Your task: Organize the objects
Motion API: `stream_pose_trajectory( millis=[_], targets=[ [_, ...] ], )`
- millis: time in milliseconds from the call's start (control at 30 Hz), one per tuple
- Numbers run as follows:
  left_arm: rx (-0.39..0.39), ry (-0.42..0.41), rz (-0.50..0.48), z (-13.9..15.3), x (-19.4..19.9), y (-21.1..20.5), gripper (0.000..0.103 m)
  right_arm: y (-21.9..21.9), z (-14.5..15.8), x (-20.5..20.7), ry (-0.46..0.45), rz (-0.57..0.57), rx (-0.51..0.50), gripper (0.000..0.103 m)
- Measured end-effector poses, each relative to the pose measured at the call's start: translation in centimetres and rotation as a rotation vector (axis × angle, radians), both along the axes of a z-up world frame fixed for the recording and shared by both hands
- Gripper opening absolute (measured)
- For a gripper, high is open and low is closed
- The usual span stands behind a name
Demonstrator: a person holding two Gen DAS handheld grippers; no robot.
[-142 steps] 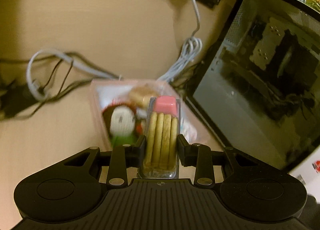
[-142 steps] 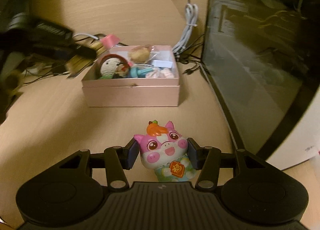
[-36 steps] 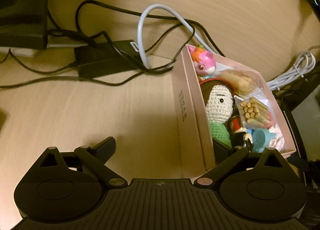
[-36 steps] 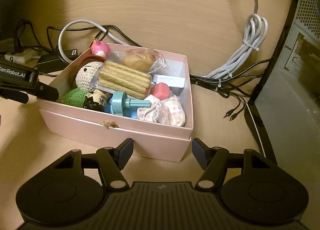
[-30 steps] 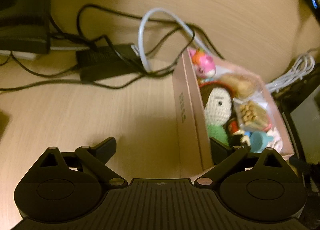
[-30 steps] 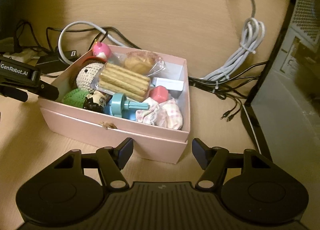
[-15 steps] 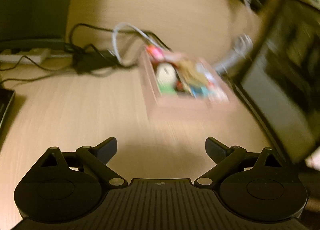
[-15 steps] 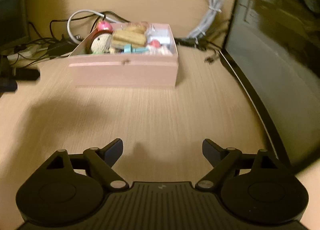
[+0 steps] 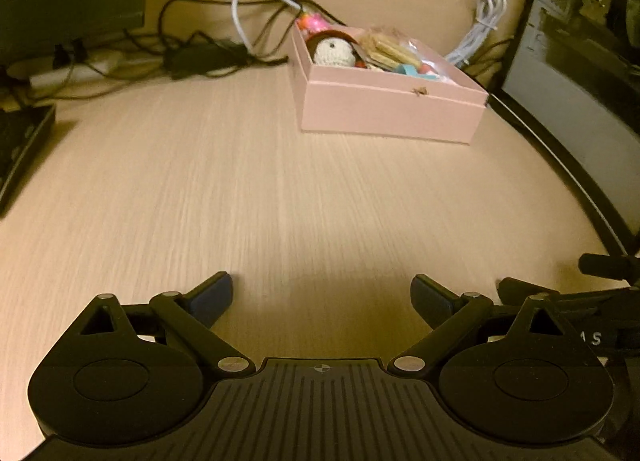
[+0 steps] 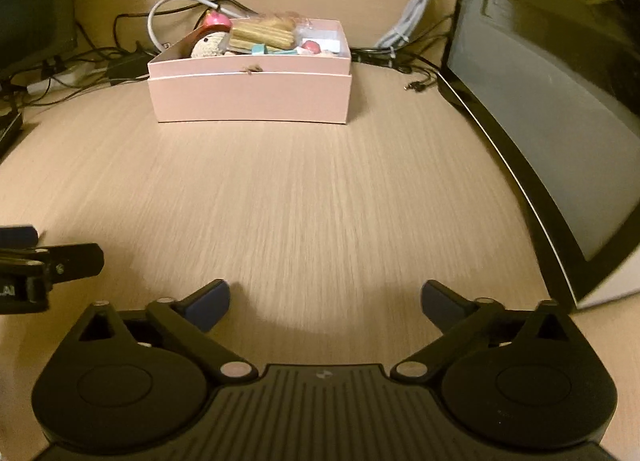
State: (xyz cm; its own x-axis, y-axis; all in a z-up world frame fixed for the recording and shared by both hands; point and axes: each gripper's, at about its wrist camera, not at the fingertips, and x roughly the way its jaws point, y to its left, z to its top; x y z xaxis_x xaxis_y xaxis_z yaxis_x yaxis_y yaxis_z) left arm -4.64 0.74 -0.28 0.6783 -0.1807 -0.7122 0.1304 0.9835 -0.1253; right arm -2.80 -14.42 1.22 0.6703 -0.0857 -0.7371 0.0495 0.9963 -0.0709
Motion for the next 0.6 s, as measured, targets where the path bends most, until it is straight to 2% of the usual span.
stream_pose_trajectory(
  millis=[200, 300, 600],
  targets=[
    [0.064, -0.059, 0.061, -0.7, 1.8, -1.3, 0.099, -0.5, -0.3, 2.7, -0.045, 0.022, 0.000, 0.103],
    [0.136, -0.099, 0.066, -1.3, 2.1, -2.2, 0.100, -2.0, -0.7, 4.5, -0.029, 0.026, 0.086, 0.103],
    [0.133, -0.110, 0.104, -1.4, 3.0, -2.5, 0.100, -2.3, -1.5, 4.8, -0.132, 0.039, 0.072, 0.103]
  ],
)
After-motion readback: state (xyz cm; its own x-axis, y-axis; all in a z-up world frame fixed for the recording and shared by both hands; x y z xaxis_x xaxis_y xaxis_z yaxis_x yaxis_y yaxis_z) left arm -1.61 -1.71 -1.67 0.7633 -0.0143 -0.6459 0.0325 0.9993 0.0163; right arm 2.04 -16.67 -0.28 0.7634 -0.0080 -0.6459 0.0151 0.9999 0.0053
